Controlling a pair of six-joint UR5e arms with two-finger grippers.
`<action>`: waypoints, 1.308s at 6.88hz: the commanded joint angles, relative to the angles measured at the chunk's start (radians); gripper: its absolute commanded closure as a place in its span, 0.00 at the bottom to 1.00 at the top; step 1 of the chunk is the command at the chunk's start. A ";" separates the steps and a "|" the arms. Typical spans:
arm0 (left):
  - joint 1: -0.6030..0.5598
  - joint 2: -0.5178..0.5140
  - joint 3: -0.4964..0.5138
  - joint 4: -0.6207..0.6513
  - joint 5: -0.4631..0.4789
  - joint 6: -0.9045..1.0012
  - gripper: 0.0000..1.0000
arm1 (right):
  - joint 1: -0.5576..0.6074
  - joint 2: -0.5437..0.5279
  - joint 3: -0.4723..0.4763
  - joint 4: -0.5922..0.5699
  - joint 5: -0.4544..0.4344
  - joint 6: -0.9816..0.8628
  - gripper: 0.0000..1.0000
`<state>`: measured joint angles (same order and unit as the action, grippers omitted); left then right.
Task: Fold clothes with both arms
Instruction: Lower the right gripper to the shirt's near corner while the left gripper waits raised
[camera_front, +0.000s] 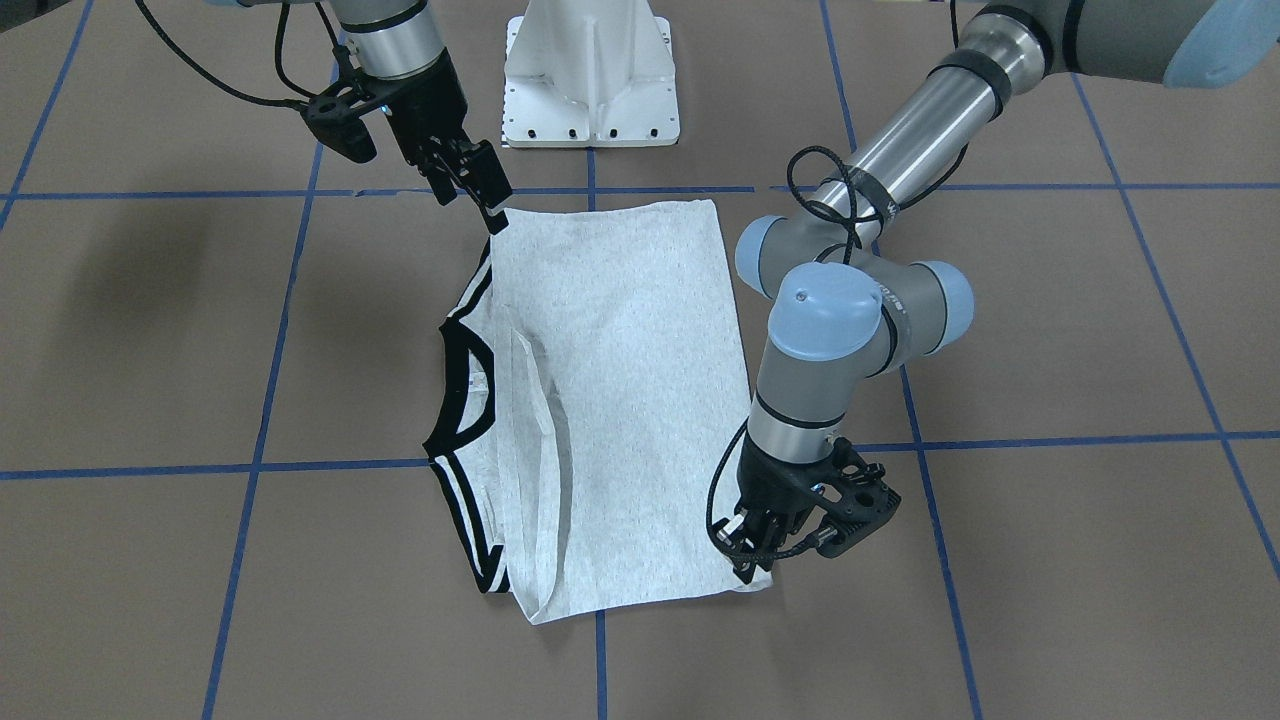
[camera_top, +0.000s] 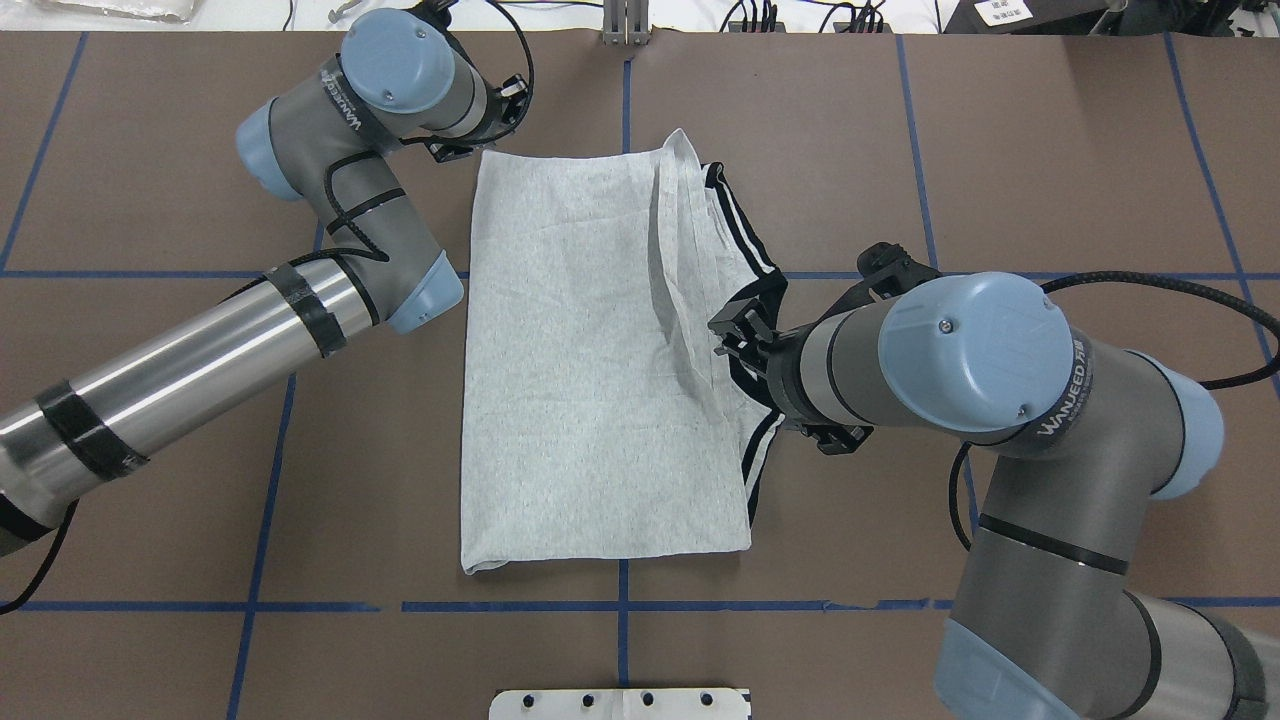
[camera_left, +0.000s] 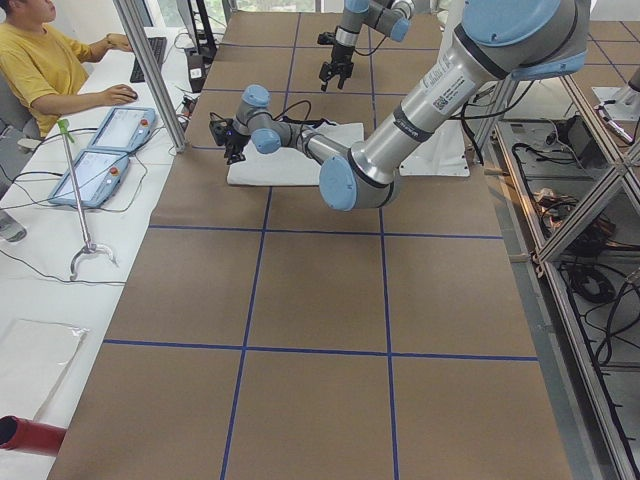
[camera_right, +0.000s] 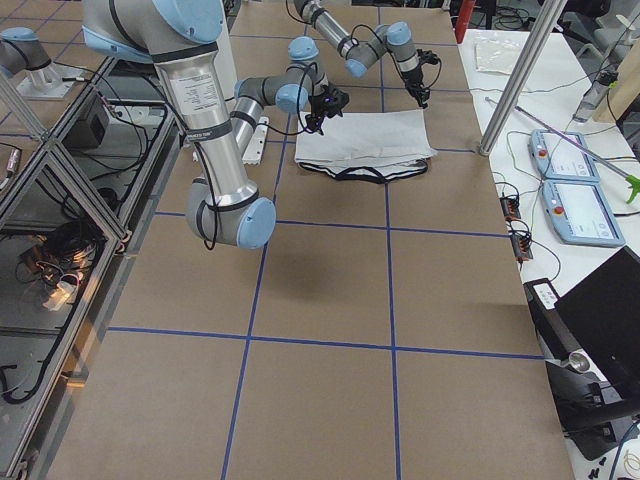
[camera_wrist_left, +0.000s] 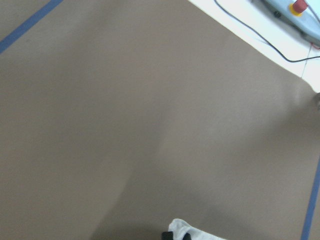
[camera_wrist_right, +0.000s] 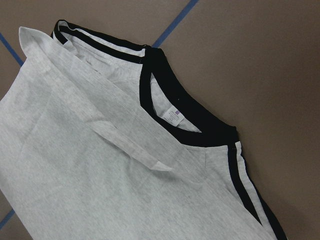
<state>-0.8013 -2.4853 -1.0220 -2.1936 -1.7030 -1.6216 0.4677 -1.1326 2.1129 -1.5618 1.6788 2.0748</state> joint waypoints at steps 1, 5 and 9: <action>-0.015 0.032 -0.077 -0.011 -0.056 0.020 0.23 | -0.020 0.001 -0.001 0.000 -0.039 -0.002 0.00; -0.032 0.302 -0.443 0.003 -0.138 0.020 0.23 | -0.150 0.046 -0.143 0.005 -0.235 0.034 0.00; -0.032 0.305 -0.449 0.003 -0.138 0.020 0.23 | -0.218 0.017 -0.191 0.003 -0.254 0.080 0.00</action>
<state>-0.8329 -2.1793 -1.4703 -2.1906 -1.8407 -1.6014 0.2659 -1.1108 1.9309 -1.5581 1.4301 2.1535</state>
